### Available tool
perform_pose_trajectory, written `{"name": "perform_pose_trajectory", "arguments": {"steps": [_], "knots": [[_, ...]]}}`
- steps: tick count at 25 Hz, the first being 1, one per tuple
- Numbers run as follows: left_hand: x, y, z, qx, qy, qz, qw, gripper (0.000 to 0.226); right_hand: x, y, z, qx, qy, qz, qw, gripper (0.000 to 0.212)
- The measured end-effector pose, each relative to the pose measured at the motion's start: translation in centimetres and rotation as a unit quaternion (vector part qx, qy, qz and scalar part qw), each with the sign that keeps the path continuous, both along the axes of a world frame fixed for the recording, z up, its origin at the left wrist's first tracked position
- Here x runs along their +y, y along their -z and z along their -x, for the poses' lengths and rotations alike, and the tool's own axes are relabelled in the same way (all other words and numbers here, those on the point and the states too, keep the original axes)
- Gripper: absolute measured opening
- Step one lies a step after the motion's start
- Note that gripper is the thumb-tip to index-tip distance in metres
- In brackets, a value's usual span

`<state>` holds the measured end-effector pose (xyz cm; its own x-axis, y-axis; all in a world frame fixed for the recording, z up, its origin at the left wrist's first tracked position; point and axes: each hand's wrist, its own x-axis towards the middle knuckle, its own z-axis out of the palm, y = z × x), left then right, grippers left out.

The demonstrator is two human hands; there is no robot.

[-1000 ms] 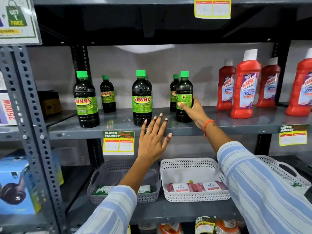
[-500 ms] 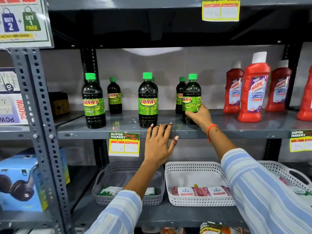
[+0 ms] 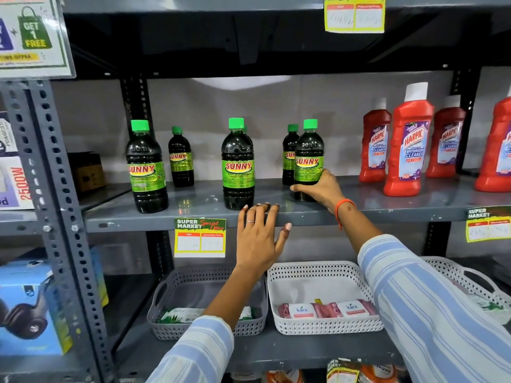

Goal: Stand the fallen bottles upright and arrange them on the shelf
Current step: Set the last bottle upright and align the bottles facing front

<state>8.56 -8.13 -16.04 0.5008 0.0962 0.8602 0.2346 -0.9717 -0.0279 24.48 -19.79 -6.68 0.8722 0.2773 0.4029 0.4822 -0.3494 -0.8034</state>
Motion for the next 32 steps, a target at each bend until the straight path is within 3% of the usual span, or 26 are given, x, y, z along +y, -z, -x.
{"name": "perform_pose_trajectory", "arguments": {"steps": [5,7,11,15,17,20,24,27,32], "knots": [[0.2,0.1,0.0,-0.010,0.007,-0.005,1.000,0.052,-1.2,-0.8,3.6,-0.008,-0.005,0.008,1.000,0.052],[0.2,0.2,-0.1,-0.016,0.006,-0.009,1.000,0.052,-1.6,-0.6,4.0,-0.019,-0.014,0.015,1.000,0.047],[0.2,0.2,-0.4,-0.020,-0.007,-0.014,1.000,0.052,-2.7,-0.2,4.6,-0.029,-0.027,0.016,0.999,0.055],[-0.7,-0.4,-0.4,-0.033,-0.025,0.006,0.999,0.051,-3.6,-0.6,5.4,-0.012,-0.090,-0.011,0.996,0.050],[-1.7,-1.9,-0.8,-0.018,-0.013,0.046,0.999,0.057,-3.9,-1.1,5.8,0.036,-0.115,-0.059,0.991,0.055],[-3.3,-5.2,-2.5,0.075,0.067,0.167,0.981,0.057,-3.8,-1.5,5.1,0.107,-0.170,-0.107,0.974,0.063],[-3.2,-8.3,-4.9,0.141,0.157,0.309,0.927,0.050,-4.3,-1.3,4.0,0.081,-0.151,-0.048,0.984,0.065],[-3.1,-8.6,-5.5,0.159,0.187,0.331,0.911,0.049,-5.2,-0.8,3.4,0.067,-0.148,-0.027,0.986,0.076],[-3.2,-8.4,-5.5,0.158,0.193,0.323,0.913,0.049,-5.4,-0.5,2.8,0.060,-0.128,-0.028,0.990,0.100]]}}
